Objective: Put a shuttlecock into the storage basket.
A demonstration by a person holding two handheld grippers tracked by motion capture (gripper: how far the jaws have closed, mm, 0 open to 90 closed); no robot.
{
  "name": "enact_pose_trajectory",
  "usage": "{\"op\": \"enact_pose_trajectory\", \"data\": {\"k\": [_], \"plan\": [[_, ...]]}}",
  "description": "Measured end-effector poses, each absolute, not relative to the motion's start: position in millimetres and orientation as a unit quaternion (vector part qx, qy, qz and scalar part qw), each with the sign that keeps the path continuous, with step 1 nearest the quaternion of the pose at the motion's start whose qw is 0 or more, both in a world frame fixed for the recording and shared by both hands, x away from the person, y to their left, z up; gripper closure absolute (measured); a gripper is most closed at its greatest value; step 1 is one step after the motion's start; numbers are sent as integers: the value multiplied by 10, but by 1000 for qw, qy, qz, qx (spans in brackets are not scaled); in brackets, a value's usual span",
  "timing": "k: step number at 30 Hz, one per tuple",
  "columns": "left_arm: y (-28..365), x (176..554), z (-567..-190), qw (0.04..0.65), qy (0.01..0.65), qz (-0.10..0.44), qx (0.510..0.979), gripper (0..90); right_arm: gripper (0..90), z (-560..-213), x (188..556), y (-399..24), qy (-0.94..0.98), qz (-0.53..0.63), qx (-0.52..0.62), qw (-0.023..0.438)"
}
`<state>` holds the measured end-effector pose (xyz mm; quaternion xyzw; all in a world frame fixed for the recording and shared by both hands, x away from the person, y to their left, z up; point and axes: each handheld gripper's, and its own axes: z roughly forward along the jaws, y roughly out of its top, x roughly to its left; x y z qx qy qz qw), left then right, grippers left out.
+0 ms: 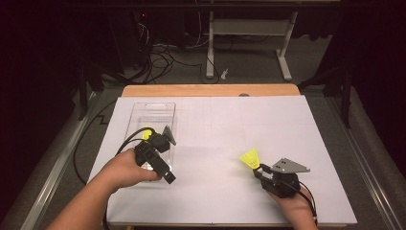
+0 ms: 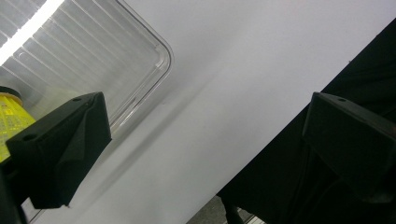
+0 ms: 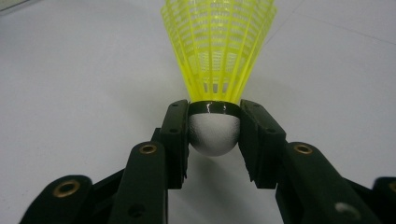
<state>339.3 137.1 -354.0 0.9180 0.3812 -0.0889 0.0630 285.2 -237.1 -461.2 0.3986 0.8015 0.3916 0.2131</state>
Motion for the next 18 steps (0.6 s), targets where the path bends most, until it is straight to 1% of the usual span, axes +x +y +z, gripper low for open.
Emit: {"op": "enact_pose_trajectory", "data": {"k": [18], "plan": [[1287, 3387, -3530, 65, 374, -86, 921, 20, 657, -4606, 2806, -2198, 817, 399, 368, 197]]}}
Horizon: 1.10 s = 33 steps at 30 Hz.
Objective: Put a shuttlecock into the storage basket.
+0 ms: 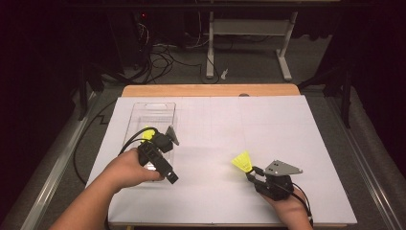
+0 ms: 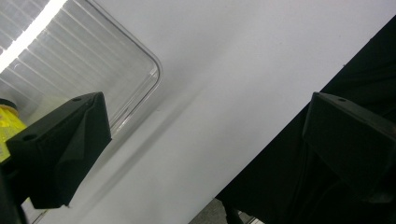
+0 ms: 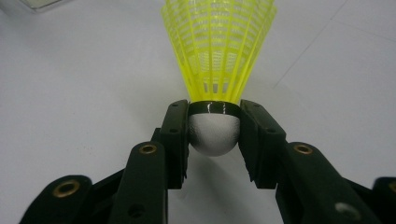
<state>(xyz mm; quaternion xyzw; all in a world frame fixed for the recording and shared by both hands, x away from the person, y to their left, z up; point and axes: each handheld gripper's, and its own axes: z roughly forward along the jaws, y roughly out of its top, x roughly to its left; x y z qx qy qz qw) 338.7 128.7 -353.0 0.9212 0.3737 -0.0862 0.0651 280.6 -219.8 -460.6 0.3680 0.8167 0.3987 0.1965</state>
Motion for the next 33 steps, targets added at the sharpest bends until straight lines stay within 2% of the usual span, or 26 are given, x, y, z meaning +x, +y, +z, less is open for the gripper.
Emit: {"op": "enact_pose_trajectory", "data": {"k": [33], "plan": [[1102, 3350, -3471, 68, 353, -78, 930, 29, 657, -4623, 2748, -1949, 842, 402, 317, 169]]}}
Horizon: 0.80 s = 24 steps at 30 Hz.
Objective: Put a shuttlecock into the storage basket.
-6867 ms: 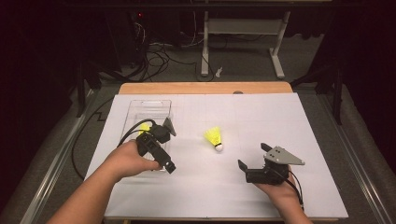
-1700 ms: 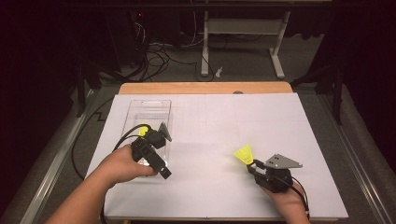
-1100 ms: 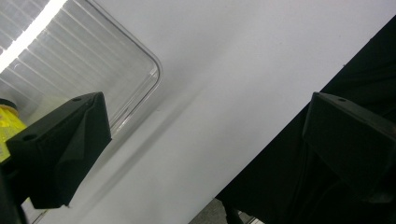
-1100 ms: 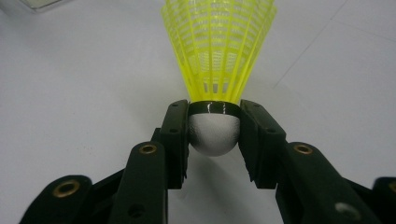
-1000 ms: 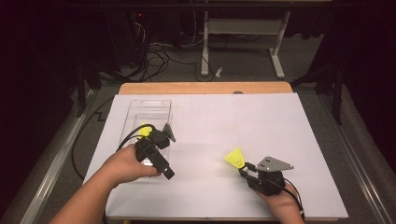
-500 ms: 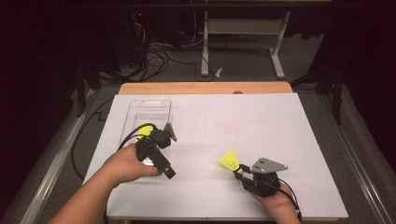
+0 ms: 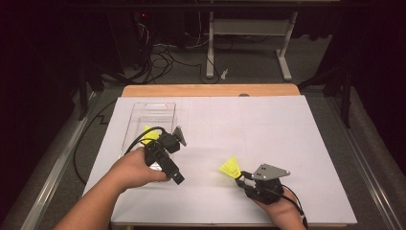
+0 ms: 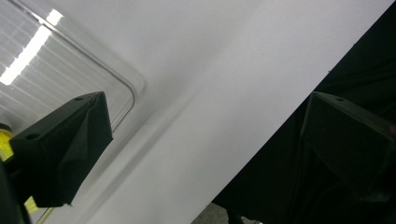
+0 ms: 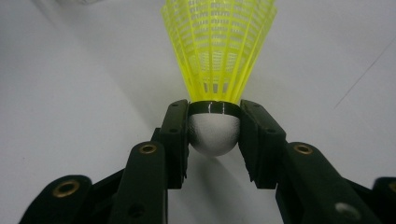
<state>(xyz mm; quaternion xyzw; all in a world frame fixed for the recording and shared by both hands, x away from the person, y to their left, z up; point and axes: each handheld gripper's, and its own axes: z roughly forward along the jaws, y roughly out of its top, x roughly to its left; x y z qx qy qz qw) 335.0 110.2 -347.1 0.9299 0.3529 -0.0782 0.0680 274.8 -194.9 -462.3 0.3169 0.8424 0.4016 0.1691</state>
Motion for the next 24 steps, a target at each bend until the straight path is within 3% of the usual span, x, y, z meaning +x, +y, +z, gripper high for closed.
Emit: {"op": "enact_pose_trajectory", "data": {"k": [24], "plan": [[795, 3328, -3512, 70, 319, -78, 942, 37, 658, -4585, 2705, -1853, 851, 414, 290, 143]]}}
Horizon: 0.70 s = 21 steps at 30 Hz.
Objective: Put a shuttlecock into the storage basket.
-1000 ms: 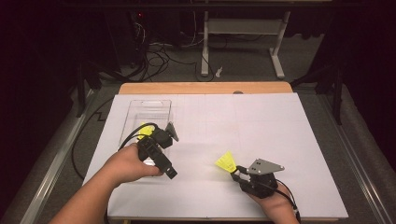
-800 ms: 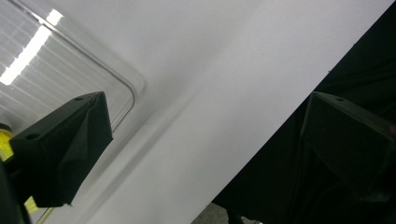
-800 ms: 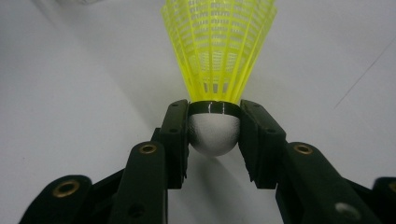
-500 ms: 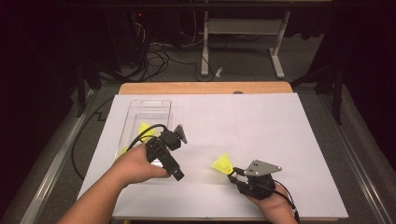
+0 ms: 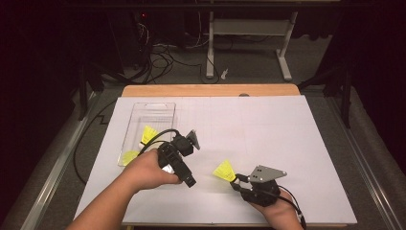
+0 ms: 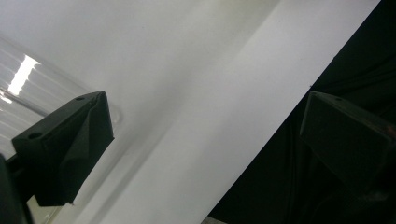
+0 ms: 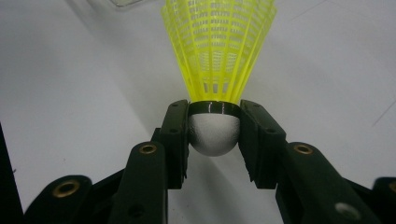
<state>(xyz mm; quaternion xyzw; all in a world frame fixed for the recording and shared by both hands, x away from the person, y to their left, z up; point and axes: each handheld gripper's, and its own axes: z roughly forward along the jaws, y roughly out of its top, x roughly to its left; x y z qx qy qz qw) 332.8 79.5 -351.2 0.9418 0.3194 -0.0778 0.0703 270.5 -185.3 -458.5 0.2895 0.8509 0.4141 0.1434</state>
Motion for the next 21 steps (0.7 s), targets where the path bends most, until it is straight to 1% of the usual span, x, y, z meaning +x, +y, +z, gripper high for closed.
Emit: {"op": "enact_pose_trajectory", "data": {"k": [8, 12, 21], "plan": [[698, 3317, -3534, 77, 309, -80, 944, 54, 657, -4578, 2690, -1825, 852, 416, 283, 141], [661, 3311, -3557, 79, 305, -78, 946, 77, 657, -4575, 2684, -1815, 853, 418, 281, 140], [600, 3296, -3616, 87, 297, -71, 948, 164, 657, -4564, 2663, -1781, 854, 421, 275, 132]]}}
